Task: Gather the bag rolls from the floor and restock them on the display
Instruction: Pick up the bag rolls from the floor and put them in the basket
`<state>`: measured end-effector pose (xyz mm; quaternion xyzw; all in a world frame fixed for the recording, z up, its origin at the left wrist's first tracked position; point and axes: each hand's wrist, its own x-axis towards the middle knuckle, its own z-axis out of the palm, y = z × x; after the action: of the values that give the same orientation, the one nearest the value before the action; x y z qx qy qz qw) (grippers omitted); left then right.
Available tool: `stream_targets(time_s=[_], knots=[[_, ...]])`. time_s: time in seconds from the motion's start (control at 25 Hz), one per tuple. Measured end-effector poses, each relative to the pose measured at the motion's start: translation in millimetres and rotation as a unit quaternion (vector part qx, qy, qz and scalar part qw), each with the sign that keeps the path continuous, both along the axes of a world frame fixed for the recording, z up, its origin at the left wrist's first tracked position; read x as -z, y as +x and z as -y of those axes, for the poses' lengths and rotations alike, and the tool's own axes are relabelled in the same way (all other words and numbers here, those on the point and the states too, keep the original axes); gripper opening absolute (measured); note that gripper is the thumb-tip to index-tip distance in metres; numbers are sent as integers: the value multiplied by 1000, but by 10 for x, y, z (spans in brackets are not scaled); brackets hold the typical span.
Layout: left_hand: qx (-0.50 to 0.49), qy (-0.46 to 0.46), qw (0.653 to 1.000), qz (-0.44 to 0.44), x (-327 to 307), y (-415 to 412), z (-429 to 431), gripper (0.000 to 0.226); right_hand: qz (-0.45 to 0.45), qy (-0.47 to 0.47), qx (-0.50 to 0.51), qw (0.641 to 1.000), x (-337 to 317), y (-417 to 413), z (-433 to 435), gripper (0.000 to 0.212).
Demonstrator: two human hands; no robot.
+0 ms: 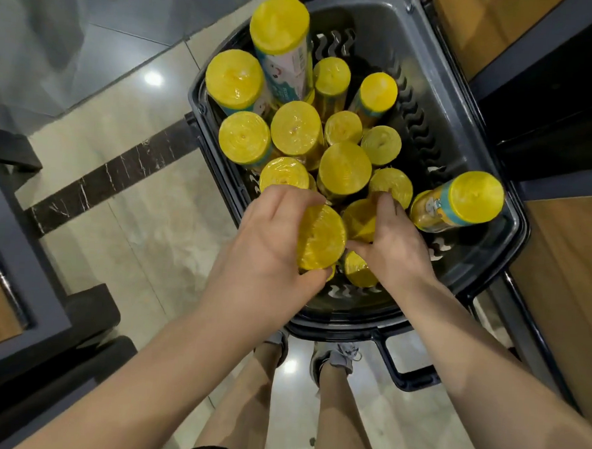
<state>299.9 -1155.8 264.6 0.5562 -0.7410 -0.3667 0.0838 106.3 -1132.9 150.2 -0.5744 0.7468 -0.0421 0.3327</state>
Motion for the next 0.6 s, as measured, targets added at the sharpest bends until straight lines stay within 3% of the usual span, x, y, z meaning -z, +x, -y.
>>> stream_targets(time_s=[0.16,0.36,0.6], knots=[[38,-16,999,14,194,-265,49,79,17,5,-11,1000,-23,-194,-59,70],[93,-41,990,95,398,-650,83,77,48,-1,9,999,-405,-474,-370,52],[91,-111,986,86,446,-854,103,82,75,-34,56,995,-725,-537,-638,40]])
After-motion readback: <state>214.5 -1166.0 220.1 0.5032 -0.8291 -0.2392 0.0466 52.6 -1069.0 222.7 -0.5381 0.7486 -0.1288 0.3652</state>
